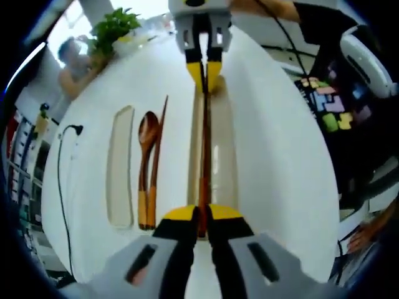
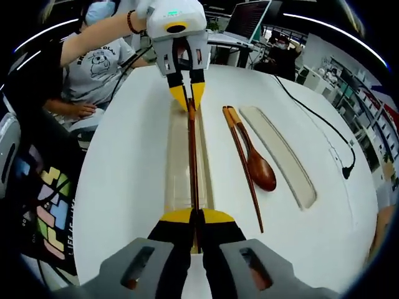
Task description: Arrange the utensils inside the cutlery case until each visible utensil rests in its matching compartment.
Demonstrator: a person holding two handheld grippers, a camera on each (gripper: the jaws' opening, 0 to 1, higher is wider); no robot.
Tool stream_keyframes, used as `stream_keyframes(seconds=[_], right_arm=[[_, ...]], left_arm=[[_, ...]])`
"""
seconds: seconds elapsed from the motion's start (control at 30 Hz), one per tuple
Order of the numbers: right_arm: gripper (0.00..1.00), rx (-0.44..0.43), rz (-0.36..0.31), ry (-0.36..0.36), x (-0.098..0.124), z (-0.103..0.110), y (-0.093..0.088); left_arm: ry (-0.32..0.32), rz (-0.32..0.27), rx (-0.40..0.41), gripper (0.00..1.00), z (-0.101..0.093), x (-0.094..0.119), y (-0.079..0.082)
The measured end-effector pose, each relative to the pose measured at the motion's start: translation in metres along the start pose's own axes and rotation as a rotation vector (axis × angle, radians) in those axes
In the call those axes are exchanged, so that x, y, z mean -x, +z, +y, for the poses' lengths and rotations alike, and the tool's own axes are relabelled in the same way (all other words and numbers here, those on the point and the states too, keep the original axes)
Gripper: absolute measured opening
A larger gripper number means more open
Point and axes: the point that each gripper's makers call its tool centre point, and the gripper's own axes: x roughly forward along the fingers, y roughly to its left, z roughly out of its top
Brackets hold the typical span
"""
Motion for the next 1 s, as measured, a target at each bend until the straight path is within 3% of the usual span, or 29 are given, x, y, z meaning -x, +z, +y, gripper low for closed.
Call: stream_keyframes(seconds=[0.73,1.0], right_arm=[[0.02,0.027,0.033,0.007,-0.003,-0.003,-0.007],[0.06,0.006,-0.012,-0.014,0.008,-0.005,-0.004]], left_arm=[[0.033,-0.019,-0.009,0.07,0.004,-0.001,0.0],[0.054,-0.034,-0.002,0.08,0.006,0.005,0.002]])
